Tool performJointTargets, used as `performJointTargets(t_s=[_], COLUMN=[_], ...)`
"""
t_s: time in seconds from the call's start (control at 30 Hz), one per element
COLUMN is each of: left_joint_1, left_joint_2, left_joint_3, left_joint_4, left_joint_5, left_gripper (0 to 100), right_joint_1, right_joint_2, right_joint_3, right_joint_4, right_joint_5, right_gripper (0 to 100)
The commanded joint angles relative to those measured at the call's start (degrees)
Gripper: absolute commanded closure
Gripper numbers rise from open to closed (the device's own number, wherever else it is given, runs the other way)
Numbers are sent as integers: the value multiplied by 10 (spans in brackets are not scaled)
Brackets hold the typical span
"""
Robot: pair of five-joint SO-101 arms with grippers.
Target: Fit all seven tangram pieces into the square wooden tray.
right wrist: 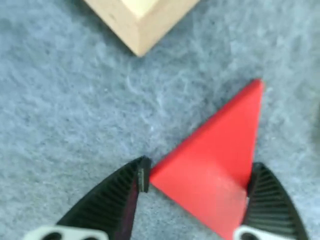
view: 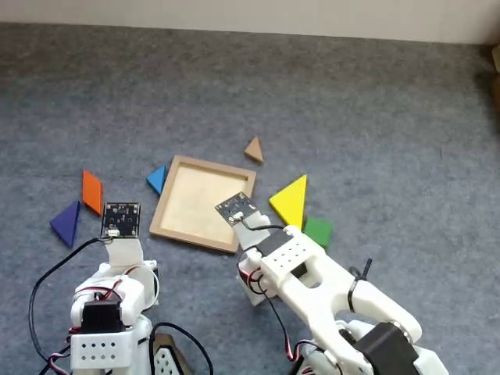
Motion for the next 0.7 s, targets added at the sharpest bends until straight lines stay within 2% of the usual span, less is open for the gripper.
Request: performJointTargets(t_s=[0.0,0.2,0.5,0.67], left_joint_1=[-7,-7,-7,-7], left_joint_2=[-27,-27,-27,-27], left_joint_3=[11,11,11,11], left_joint_4=[3,3,3,3], left_joint_5=[-3,-3,-3,-3], left_gripper=[995,995,995,995], right_joint_1=[7,12,13,12], right_joint_2=[16,12,-145,-159], right_joint_3=[8,7,-30,-65], right_joint_4=[-2,7,86,87], right_joint_5=[7,7,4,2], right_gripper=[784,788,788,789])
